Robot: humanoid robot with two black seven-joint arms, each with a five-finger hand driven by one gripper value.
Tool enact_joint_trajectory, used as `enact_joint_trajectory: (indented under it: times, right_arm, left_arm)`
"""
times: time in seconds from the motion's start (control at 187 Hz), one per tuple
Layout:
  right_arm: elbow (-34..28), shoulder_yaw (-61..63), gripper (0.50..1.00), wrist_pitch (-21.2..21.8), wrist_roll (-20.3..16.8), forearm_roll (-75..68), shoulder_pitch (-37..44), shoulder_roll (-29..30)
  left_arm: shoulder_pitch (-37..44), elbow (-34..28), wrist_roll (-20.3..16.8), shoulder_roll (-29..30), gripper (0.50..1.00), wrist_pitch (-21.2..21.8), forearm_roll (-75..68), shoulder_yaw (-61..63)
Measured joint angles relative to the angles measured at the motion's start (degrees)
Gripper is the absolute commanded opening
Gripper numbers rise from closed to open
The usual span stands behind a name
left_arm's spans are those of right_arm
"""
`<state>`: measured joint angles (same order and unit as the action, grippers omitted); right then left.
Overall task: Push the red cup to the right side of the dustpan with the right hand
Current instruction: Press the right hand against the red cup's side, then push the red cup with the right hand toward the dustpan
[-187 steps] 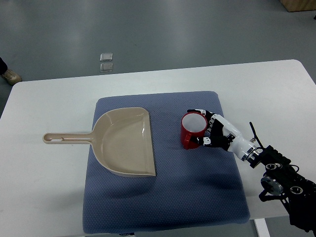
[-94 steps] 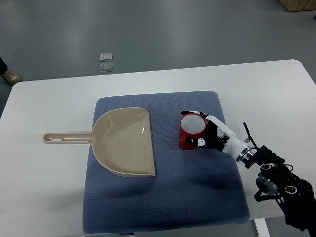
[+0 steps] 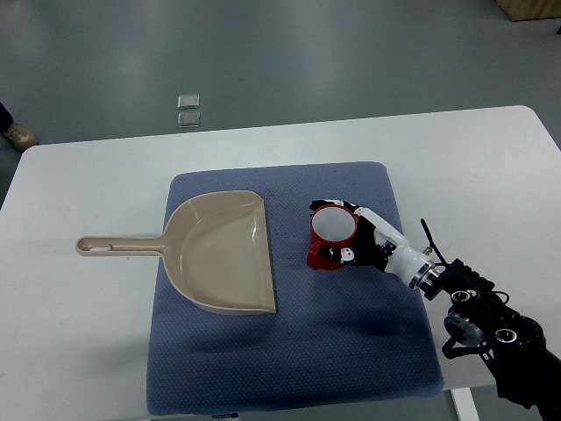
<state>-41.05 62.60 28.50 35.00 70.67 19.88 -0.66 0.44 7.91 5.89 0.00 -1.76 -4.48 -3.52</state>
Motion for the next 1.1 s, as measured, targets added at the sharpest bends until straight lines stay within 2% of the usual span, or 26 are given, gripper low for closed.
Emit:
enact_joint_trajectory:
  times: [0.251, 1.1]
  right_arm:
    - [0.0, -0.6, 0.772, 0.0, 0.0, 0.0, 0.4, 0.5]
    - [1.0, -7.2, 0.780, -5.0, 0.0, 0.1, 2.6, 0.7]
  left_arm:
    - [0.0, 0.0, 0.0, 0.0, 1.000, 0.0, 0.0, 0.0]
    - [0.0, 0.0, 0.0, 0.0, 1.000, 0.0, 0.0, 0.0]
